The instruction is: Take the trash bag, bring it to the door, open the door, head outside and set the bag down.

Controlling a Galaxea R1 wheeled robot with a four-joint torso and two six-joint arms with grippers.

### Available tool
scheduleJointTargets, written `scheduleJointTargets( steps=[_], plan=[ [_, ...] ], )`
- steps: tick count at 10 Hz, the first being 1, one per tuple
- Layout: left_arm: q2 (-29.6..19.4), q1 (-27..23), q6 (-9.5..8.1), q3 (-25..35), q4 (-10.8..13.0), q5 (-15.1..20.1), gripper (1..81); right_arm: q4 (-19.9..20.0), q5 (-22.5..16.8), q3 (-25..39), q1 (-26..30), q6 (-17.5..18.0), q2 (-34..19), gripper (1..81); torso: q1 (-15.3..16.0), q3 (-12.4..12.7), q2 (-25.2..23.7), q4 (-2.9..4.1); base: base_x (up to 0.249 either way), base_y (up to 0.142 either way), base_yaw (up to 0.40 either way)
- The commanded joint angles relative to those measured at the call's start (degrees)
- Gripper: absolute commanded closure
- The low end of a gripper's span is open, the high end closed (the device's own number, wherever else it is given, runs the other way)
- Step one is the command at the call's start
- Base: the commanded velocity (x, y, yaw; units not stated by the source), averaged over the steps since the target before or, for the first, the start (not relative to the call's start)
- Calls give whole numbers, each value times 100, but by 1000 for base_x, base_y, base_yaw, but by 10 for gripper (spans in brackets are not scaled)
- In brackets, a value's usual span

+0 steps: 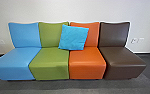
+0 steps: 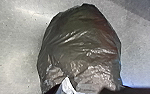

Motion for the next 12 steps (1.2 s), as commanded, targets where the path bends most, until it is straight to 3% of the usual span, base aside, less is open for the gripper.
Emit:
scheduleJointTargets(
  steps=[1,2,3,5,8,9,12],
  plan=[
    [-112,-799,8,-213,-123,540,10,163,-301,114,521,12,-304,10,354,2,-549,0,0,0,0],
    [-51,-808,8,-257,-123,548,10,163,-301,114,530,12,-304,10,474,0,-745,0,0,0,0],
    [1,-790,8,-257,-115,557,10,163,-301,114,521,12,-304,10,598,-541,-943,0,0,0,0],
    [90,-764,16,-257,-80,610,10,172,-301,114,556,12,-286,10,778,-684,-1233,0,0,0,0],
    [107,-764,16,-257,-88,610,10,172,-301,114,539,12,-286,10,1140,-1229,-1805,0,0,0,0],
    [116,-764,16,-257,-80,610,10,172,-301,105,530,12,-278,10,1261,-872,-1996,0,0,0,0],
    [195,-746,16,-284,-62,601,10,181,-301,96,521,12,-278,10,1551,-1159,-2455,0,0,0,0]
  ],
)
